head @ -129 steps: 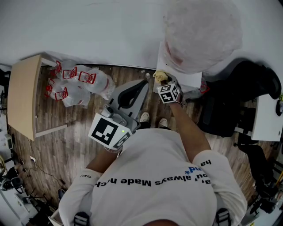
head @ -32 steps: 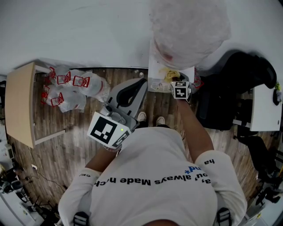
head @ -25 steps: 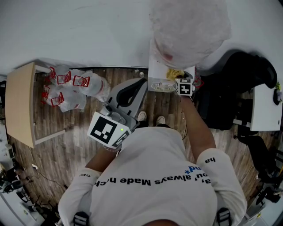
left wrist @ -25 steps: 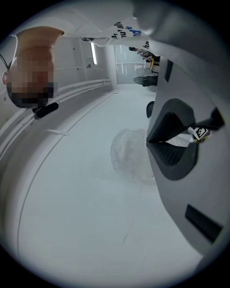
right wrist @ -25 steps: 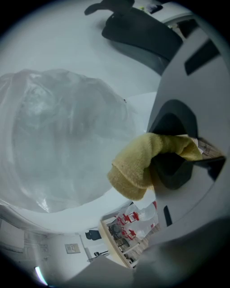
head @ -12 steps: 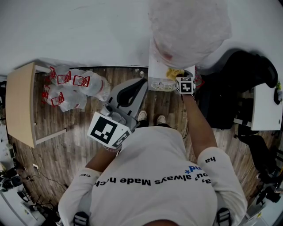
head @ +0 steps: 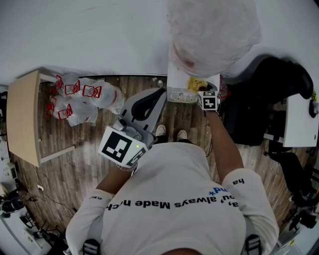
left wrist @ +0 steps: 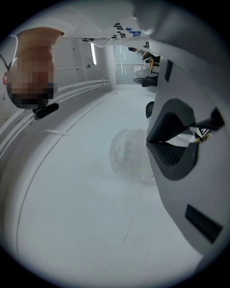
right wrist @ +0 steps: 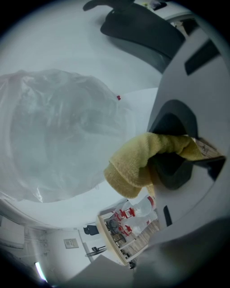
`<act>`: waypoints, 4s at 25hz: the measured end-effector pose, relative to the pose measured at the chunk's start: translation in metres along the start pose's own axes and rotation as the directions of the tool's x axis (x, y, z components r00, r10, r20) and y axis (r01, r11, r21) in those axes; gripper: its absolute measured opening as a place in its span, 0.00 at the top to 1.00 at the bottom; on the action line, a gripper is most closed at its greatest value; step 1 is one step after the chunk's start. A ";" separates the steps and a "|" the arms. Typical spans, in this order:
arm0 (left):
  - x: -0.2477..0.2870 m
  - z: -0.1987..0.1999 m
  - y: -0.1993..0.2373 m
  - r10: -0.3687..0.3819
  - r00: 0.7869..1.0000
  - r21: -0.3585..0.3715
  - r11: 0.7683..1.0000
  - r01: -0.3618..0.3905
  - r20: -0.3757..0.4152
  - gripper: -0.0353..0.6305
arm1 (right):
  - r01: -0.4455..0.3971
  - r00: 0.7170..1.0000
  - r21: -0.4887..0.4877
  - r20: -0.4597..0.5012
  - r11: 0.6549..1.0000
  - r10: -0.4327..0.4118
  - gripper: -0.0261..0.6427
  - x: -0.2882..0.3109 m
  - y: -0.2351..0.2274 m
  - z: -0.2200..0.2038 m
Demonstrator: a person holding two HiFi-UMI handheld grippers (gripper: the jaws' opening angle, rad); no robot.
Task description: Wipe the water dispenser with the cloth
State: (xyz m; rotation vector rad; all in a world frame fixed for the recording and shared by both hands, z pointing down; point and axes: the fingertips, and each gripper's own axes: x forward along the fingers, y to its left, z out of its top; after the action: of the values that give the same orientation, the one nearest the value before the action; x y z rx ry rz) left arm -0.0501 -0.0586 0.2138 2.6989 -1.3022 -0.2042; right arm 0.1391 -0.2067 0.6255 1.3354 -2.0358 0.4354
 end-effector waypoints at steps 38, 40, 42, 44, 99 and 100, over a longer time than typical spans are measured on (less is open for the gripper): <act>0.014 -0.003 0.006 -0.006 1.000 -0.002 1.000 0.006 -0.008 0.92 | 0.084 0.996 0.065 -0.012 0.994 -0.084 0.86 -0.009 -0.093 0.010; 0.016 -0.005 0.008 -0.004 1.000 -0.004 1.000 0.004 -0.011 0.92 | 0.096 0.995 0.079 -0.022 0.992 -0.094 0.86 -0.002 -0.107 0.009; 0.018 -0.005 0.009 -0.002 1.000 -0.005 1.000 0.002 -0.015 0.92 | 0.103 0.994 0.093 -0.033 0.990 -0.100 0.86 0.004 -0.118 0.010; 0.021 -0.005 0.011 0.000 1.000 -0.005 1.000 0.000 -0.017 0.92 | 0.111 0.993 0.099 -0.042 0.989 -0.107 0.86 0.007 -0.125 0.014; 0.017 -0.009 0.004 -0.066 0.998 -0.026 0.998 0.065 -0.020 0.92 | 0.137 0.988 0.027 -0.072 0.990 -0.134 0.88 -0.010 -0.104 -0.031; 0.018 -0.009 0.004 -0.069 0.997 -0.026 0.997 0.068 -0.021 0.92 | 0.136 0.988 0.028 -0.074 0.990 -0.134 0.88 -0.011 -0.103 -0.033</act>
State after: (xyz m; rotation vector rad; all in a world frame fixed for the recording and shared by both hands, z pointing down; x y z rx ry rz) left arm -0.0402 -0.0745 0.2219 2.7185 -1.1944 -0.1970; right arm 0.2459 -0.2234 0.6340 1.4463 -1.8736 0.4514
